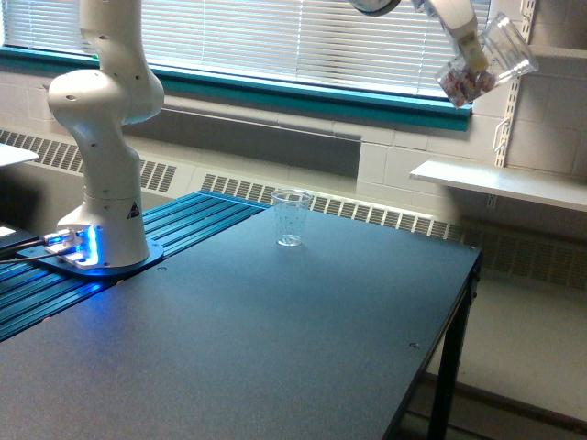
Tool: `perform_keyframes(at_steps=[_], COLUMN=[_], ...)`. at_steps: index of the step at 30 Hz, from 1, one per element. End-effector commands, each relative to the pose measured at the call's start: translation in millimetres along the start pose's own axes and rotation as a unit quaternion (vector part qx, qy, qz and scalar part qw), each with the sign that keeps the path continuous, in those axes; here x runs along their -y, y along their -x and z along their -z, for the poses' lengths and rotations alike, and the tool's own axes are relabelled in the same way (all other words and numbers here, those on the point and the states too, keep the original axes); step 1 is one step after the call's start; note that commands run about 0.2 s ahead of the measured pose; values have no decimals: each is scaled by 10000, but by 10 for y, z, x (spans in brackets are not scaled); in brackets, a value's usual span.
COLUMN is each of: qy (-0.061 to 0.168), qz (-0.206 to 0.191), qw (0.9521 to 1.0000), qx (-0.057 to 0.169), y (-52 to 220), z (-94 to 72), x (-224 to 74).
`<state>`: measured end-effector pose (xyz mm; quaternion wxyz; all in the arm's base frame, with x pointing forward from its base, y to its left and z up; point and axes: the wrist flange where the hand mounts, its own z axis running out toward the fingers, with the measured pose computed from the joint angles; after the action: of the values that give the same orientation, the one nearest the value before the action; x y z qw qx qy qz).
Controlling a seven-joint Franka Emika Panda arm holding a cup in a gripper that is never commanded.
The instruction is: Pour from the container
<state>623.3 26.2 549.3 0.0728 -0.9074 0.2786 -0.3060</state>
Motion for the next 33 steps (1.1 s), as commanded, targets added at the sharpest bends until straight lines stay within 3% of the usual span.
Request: perform_keyframes(at_steps=[1,9,17,27,33], qy=[518,394,358,386,354], qz=[-647,-1122,-1136,-395,3], qw=[9951,9901,9890,9922,9907], qx=[531,751,874,1114,1313], y=[205,324,841,1932,2488], z=[-480,-466,-267,63,242], x=[-585,-644,-474,-136,-83])
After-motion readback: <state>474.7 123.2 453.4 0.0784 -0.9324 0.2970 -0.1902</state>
